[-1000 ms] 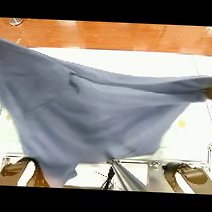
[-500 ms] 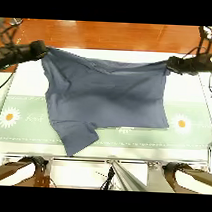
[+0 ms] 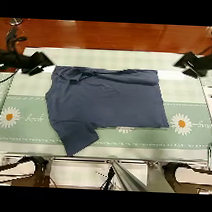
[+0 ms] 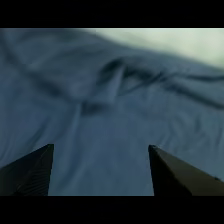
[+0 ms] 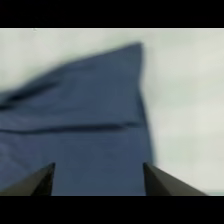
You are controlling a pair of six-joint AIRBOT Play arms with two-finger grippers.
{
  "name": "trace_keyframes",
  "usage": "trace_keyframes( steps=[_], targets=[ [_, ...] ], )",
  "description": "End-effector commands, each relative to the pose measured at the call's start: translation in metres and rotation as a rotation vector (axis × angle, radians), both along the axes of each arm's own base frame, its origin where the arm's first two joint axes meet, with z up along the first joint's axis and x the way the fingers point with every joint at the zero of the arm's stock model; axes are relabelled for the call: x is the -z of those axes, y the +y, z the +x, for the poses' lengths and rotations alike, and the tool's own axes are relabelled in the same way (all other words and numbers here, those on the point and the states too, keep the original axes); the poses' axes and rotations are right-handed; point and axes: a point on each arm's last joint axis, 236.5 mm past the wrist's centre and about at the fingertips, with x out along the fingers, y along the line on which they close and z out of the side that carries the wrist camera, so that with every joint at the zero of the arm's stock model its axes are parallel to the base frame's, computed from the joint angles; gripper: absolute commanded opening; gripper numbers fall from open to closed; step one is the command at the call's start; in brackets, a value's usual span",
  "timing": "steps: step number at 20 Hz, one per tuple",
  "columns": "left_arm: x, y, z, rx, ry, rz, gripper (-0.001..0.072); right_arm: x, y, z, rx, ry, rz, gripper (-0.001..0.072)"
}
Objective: Fold the shirts.
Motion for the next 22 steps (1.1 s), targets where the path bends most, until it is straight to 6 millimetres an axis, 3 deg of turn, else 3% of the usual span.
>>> trace_keyframes(
  steps=[1, 4, 6, 8, 11, 14, 17, 22],
  targets=[
    [0.026, 0.034, -0.073, 0.007, 0.206, -0.038, 0.0704, 0.007, -0.067, -0.074, 0.098, 0.167, -0.209, 0.0624],
    [0.066, 0.034, -0.135, -0.035, 0.308, -0.097, 0.0703, 0.034, -0.049, -0.108, 0.173, 0.098, -0.160, 0.0624],
    [0.090, 0.029, -0.176, -0.081, 0.413, -0.204, 0.0702, 0.063, -0.015, -0.136, 0.162, 0.093, -0.064, 0.0624],
    [0.107, 0.023, -0.204, -0.125, 0.489, -0.281, 0.0701, 0.071, 0.020, -0.153, 0.129, 0.077, 0.048, 0.0624],
    [0.119, 0.005, -0.209, -0.181, 0.496, -0.374, 0.0702, 0.062, 0.045, -0.158, 0.109, 0.035, 0.137, 0.0622],
    [0.125, -0.004, -0.217, -0.150, 0.517, -0.375, 0.0701, 0.062, 0.049, -0.162, 0.090, 0.049, 0.143, 0.0623],
    [0.126, -0.009, -0.211, -0.123, 0.491, -0.355, 0.0701, 0.062, 0.049, -0.163, 0.086, 0.051, 0.143, 0.0621],
    [0.146, -0.022, -0.199, -0.079, 0.475, -0.267, 0.0700, 0.062, 0.049, -0.162, 0.095, 0.049, 0.148, 0.0621]
  ],
)
